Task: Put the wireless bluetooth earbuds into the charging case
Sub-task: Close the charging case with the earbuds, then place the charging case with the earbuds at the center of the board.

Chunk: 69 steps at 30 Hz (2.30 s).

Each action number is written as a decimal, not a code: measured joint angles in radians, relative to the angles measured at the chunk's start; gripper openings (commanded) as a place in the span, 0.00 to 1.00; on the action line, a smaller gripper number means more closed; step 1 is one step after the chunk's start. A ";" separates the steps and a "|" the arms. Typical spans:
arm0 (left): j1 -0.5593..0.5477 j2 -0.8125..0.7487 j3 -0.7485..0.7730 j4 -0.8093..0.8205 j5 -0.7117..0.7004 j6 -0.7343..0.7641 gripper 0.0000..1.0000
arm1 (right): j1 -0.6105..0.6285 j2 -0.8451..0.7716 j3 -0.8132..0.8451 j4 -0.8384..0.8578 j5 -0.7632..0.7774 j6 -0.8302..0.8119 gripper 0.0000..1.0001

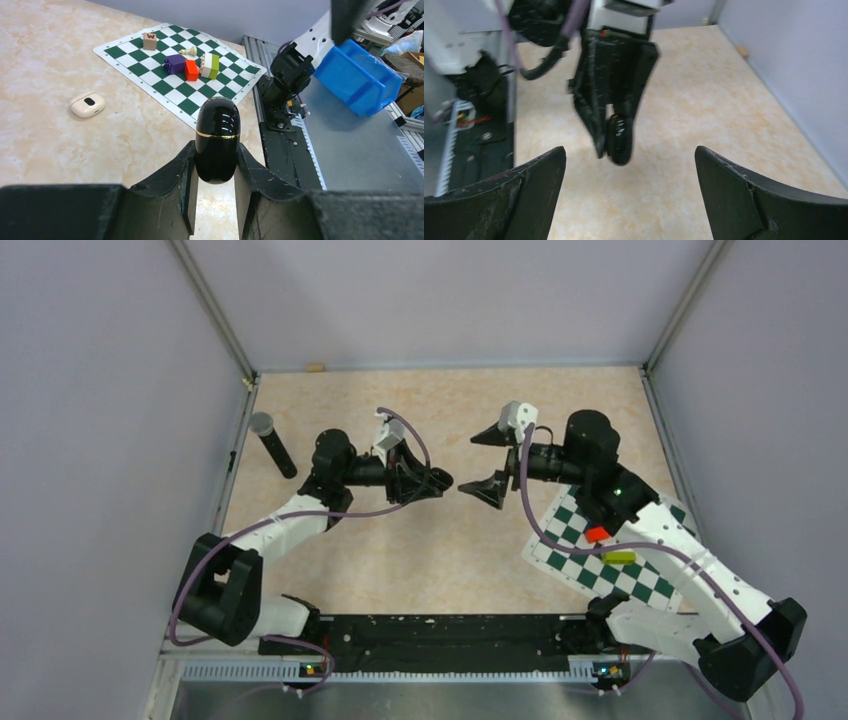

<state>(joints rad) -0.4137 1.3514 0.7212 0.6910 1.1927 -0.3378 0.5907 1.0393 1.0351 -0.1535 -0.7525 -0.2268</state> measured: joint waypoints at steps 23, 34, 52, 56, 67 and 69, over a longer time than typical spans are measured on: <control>-0.002 0.383 0.269 -0.552 -0.665 0.083 0.00 | -0.135 0.042 -0.121 0.329 1.049 0.099 0.99; -0.010 0.551 0.674 -1.030 -0.769 0.367 0.00 | -0.171 0.027 -0.127 0.342 1.065 0.116 0.98; -0.041 0.772 0.901 -1.325 -0.570 0.251 0.00 | -0.197 0.015 -0.139 0.349 1.086 0.118 0.98; -0.040 0.772 0.882 -1.291 -0.581 0.190 0.00 | -0.201 0.014 -0.139 0.349 1.089 0.120 0.98; -0.039 0.772 0.840 -1.218 -0.646 0.050 0.03 | -0.208 0.014 -0.139 0.349 1.089 0.124 0.98; -0.039 0.772 0.834 -1.213 -0.653 0.031 0.05 | -0.210 0.014 -0.139 0.349 1.090 0.125 0.98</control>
<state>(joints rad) -0.4530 2.1231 1.5551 -0.5224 0.5400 -0.3069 0.3809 1.0538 0.8963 0.1955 0.3374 -0.1020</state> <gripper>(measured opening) 0.337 0.979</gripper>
